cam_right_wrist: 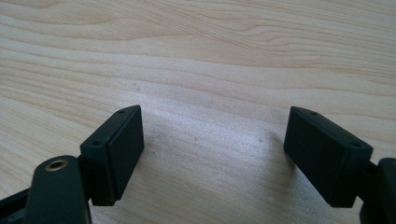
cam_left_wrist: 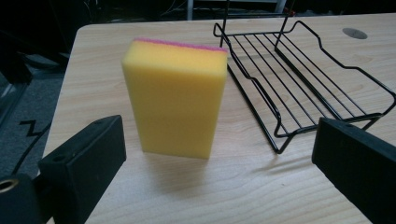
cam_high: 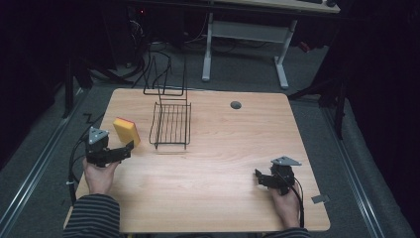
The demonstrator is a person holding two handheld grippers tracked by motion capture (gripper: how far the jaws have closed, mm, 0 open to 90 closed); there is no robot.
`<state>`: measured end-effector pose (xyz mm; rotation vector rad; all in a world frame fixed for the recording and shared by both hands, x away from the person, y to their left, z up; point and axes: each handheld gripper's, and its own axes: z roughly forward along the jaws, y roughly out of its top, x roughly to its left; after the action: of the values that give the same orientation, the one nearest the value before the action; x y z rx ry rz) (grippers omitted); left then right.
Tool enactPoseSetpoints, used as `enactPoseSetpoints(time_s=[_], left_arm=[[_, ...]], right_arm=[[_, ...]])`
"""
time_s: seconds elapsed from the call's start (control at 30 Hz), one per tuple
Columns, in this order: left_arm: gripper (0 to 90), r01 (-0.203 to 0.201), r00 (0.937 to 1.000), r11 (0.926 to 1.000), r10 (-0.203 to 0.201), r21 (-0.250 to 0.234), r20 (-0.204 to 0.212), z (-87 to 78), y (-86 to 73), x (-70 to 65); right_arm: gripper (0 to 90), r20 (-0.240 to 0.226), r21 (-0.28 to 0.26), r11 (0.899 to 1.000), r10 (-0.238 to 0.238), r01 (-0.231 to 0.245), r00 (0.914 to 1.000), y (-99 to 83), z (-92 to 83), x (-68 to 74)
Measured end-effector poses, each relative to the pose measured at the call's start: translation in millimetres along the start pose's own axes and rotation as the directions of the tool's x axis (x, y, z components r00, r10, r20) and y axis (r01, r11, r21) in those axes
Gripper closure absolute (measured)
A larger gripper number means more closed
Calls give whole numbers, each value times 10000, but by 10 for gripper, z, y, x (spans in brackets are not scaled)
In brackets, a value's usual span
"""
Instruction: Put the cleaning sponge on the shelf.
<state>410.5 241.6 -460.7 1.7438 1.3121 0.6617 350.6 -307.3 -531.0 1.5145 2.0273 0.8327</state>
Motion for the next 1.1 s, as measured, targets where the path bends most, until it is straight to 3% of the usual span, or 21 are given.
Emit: enactPoseSetpoints(time_s=[0.5,1.1], left_arm=[[0,-80,9997,9999,83,87,-246,203,208,118],[0,80,9995,9996,-71,268,-304,478,143,223]], right_arm=[[203,-3,3,10000,-5,5,10000,0,0,0],[203,-1,-2,10000,-19,19,10000,0,0,-1]])
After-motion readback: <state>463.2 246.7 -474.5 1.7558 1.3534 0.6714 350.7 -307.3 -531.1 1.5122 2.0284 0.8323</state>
